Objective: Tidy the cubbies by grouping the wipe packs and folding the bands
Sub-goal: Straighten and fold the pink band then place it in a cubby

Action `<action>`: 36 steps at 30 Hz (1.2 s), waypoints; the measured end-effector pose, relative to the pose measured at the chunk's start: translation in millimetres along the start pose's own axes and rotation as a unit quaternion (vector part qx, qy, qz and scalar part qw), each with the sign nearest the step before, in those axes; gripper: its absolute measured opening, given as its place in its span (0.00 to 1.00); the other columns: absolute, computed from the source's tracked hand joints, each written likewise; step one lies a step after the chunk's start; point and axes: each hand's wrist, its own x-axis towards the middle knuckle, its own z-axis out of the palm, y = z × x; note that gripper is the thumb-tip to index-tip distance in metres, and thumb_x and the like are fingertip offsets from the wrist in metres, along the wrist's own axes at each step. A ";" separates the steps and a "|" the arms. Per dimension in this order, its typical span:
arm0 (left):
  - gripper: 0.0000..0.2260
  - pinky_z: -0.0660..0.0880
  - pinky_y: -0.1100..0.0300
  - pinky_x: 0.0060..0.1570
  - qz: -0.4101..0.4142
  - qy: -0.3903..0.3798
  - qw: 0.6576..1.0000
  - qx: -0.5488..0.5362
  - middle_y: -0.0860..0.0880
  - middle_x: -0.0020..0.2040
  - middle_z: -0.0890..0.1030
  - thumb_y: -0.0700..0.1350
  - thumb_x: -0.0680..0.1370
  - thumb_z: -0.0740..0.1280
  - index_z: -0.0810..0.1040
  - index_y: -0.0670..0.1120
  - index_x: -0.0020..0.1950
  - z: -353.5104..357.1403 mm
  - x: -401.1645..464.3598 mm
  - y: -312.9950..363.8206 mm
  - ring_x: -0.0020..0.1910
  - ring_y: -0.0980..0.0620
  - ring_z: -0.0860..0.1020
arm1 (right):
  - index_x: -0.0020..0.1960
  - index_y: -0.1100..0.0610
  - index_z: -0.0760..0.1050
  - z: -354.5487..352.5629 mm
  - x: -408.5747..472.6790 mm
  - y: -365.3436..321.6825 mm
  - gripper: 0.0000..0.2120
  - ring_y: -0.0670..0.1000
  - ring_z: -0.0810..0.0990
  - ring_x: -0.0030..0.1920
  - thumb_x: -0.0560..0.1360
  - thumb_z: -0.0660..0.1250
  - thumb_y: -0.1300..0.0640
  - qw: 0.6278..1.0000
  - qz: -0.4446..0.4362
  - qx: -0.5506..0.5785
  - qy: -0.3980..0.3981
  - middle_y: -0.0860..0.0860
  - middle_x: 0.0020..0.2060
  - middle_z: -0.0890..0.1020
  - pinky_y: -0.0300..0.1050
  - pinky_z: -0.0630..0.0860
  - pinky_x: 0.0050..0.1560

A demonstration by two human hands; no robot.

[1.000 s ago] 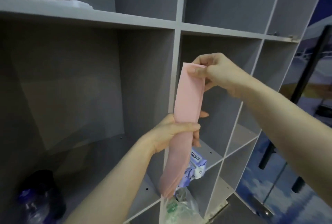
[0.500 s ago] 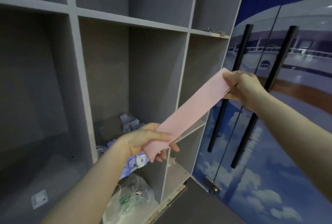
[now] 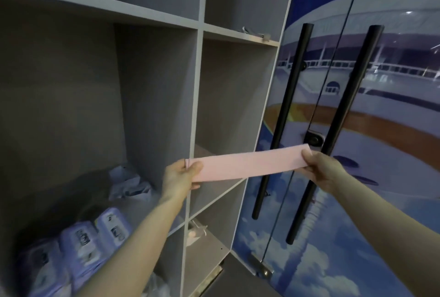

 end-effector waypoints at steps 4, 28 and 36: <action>0.01 0.76 0.56 0.43 0.065 0.041 0.992 0.099 0.48 0.41 0.81 0.41 0.75 0.69 0.78 0.45 0.44 41.3 43.7 -23.8 0.42 0.47 0.78 | 0.60 0.64 0.75 -12.7 80.1 5.9 0.14 0.56 0.80 0.42 0.76 0.66 0.61 0.994 -0.008 -0.105 0.026 0.61 0.53 0.78 0.44 0.81 0.33; 0.08 0.78 0.56 0.26 -0.132 0.256 0.922 0.259 0.44 0.51 0.79 0.45 0.78 0.63 0.76 0.51 0.56 88.7 202.6 -214.2 0.41 0.46 0.79 | 0.51 0.66 0.78 79.0 401.8 180.5 0.10 0.57 0.78 0.40 0.70 0.69 0.71 0.919 0.103 -0.322 -0.200 0.60 0.43 0.80 0.35 0.77 0.26; 0.10 0.78 0.55 0.34 -0.162 0.292 0.895 0.298 0.43 0.53 0.77 0.38 0.76 0.63 0.78 0.47 0.55 72.1 220.3 -285.1 0.46 0.41 0.78 | 0.36 0.47 0.78 102.4 437.6 268.2 0.17 0.55 0.77 0.40 0.66 0.71 0.71 0.873 -0.032 -0.401 -0.277 0.55 0.37 0.80 0.49 0.72 0.41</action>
